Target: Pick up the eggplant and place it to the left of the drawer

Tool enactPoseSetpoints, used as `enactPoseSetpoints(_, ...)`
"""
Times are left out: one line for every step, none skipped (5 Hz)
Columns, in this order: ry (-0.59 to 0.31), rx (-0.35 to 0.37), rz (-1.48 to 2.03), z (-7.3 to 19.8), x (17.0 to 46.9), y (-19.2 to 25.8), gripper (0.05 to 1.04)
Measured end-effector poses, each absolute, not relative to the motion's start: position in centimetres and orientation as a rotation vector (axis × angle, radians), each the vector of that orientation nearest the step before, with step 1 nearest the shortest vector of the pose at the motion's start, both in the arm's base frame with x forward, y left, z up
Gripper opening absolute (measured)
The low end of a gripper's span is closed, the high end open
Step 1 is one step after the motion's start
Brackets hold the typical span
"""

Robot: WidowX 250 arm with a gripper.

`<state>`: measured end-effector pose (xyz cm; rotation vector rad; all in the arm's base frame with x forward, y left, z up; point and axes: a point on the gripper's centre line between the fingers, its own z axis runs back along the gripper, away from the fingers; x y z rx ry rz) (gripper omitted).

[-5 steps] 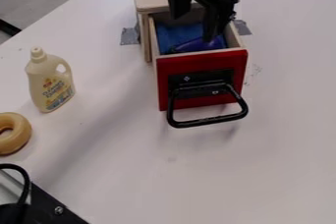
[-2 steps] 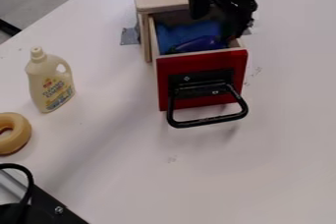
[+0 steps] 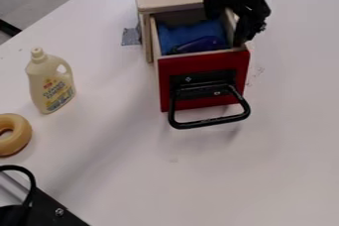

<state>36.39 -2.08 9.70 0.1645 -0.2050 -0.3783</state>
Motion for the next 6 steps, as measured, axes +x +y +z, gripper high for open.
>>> enactPoseSetpoints(-0.21, 0.167, -0.384, 9.5, 37.5, -2.0, 0.996)
enactPoseSetpoints(-0.206, 0.169, -0.389, 9.4, 37.7, -1.6, 0.996)
enactPoseSetpoints(-0.196, 0.158, -0.384, 9.4, 37.6, -0.9, 0.996)
enactPoseSetpoints(-0.166, 0.133, -0.387, 9.3, 37.2, 0.4, 0.996)
enactPoseSetpoints(-0.117, 0.105, -0.4, 9.1, 36.4, 1.2, 0.996)
enactPoseSetpoints(-0.099, 0.075, -0.421, 9.3, 35.7, 1.8, 0.996)
